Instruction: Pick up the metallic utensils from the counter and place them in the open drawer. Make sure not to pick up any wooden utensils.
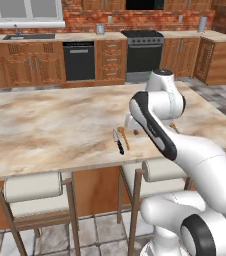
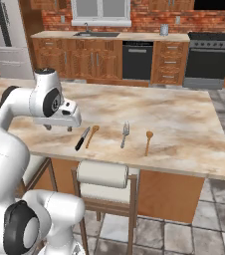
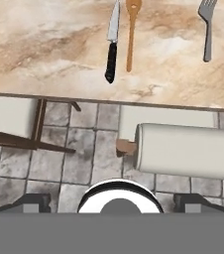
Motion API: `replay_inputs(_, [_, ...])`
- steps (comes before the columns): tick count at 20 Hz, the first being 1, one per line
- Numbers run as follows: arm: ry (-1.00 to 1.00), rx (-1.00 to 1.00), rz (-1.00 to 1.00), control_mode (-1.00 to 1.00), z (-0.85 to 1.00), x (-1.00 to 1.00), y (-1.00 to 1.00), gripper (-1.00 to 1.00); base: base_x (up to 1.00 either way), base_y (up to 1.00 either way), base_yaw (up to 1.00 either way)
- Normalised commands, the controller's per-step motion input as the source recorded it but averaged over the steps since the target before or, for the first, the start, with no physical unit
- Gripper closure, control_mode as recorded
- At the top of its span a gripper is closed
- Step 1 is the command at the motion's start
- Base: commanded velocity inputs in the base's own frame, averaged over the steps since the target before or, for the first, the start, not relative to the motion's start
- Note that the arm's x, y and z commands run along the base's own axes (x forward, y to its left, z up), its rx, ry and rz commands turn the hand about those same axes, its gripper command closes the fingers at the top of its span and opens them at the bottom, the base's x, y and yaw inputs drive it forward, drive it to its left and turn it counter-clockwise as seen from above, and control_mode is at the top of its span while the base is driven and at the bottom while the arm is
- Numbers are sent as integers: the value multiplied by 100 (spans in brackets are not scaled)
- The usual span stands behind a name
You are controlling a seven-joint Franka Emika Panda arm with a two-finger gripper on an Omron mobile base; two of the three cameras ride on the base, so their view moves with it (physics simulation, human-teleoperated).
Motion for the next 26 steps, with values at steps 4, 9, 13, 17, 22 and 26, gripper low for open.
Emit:
replay_inputs(4, [1, 0, 0, -100, -88, 41, 12, -100, 0, 0, 0])
replay_inputs(9, [0, 0, 0, -100, -54, 40, 16, -100, 0, 0, 0])
replay_inputs(13, [0, 0, 0, -100, -11, 58, 17, -100, 0, 0, 0])
replay_inputs(17, [0, 0, 0, -100, -1, 34, 7, -100, 0, 0, 0])
replay_inputs(22, [0, 0, 0, -100, -10, 42, 0, -100, 0, 0, 0])
replay_inputs(26, [0, 0, 0, -100, -39, 40, 0, -100, 0, 0, 0])
